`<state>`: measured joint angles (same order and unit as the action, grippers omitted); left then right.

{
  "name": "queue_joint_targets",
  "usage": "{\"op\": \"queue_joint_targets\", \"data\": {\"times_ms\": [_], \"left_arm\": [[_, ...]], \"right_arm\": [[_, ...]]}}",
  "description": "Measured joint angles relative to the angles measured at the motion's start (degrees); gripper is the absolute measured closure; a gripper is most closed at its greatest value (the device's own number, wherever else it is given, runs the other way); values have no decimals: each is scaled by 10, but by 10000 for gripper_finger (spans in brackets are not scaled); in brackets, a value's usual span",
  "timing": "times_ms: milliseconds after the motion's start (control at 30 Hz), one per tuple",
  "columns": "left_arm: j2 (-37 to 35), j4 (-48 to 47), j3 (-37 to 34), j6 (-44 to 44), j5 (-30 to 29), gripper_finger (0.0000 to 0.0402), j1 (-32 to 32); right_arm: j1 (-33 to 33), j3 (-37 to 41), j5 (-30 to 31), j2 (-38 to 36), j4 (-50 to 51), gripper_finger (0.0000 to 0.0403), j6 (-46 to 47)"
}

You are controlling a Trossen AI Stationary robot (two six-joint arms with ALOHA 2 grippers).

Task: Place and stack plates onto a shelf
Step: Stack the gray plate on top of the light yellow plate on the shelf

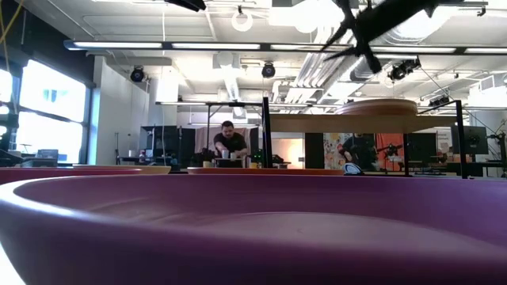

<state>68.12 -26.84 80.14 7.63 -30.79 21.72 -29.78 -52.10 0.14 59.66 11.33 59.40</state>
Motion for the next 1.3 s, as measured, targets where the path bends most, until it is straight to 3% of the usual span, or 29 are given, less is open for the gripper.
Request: {"op": "queue_joint_targets", "data": {"times_ms": [267,467,767,1300], "left_arm": [[0,1,0,0,1,286,12],[0,0,0,0,1,286,12],[0,-3,0,0,2,286,12],[0,-3,0,0,2,286,12]], "right_arm": [[-25,-179,17,77,281,329,-112],[-28,-253,2,170,395,329,-126],[-29,-301,2,253,439,329,-149],[-58,-296,13,271,481,329,-160]]}}
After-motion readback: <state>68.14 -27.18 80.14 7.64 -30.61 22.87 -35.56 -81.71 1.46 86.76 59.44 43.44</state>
